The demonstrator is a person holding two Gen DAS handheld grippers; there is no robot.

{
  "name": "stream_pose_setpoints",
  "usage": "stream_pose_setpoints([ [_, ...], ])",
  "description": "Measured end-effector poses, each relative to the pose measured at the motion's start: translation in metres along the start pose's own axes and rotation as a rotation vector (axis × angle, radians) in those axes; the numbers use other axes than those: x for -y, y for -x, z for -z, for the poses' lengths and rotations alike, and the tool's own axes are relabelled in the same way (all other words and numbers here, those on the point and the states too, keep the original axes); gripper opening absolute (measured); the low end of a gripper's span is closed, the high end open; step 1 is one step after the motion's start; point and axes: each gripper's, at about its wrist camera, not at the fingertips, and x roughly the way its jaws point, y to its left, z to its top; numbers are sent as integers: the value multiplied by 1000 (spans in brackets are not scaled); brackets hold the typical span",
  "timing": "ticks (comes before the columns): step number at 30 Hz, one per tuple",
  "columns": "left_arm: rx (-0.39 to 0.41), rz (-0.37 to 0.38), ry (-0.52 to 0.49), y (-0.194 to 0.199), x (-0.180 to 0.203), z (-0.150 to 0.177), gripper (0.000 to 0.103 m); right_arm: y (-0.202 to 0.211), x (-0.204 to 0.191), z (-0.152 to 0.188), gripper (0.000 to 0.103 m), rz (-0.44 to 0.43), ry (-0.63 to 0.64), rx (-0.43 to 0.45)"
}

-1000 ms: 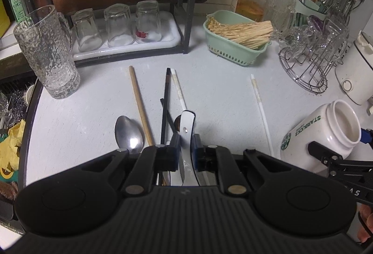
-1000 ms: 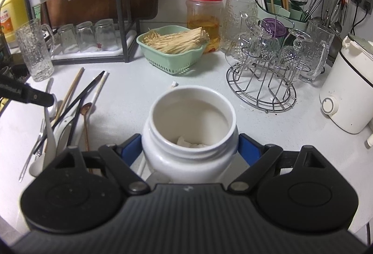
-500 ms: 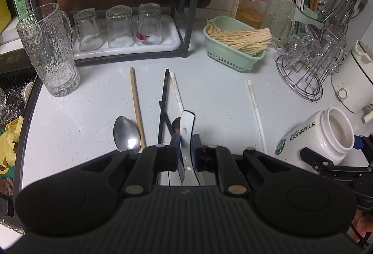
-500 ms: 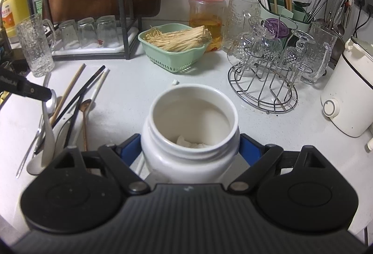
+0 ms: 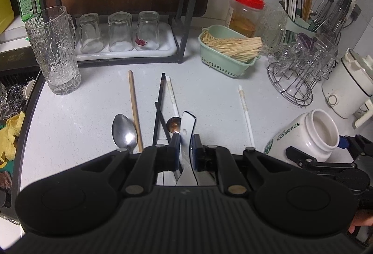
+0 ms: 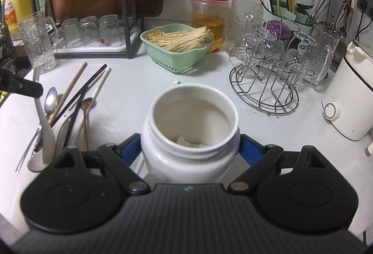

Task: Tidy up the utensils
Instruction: 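Lift the white ceramic spoon off the counter with the left gripper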

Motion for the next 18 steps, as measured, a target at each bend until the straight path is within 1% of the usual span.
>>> stream_pose_setpoints([
  [3, 9, 9, -1, 5, 2, 2, 12, 0, 0, 0, 91, 1, 6, 1],
  [5, 12, 11, 1, 5, 3, 3, 9, 0, -1, 0, 91, 2, 8, 0],
  [13, 23, -17, 13, 3, -1, 9, 6, -1, -2, 0, 92, 6, 17, -2],
  [18, 41, -28, -6, 7, 1, 5, 5, -1, -3, 1, 92, 9, 26, -5],
])
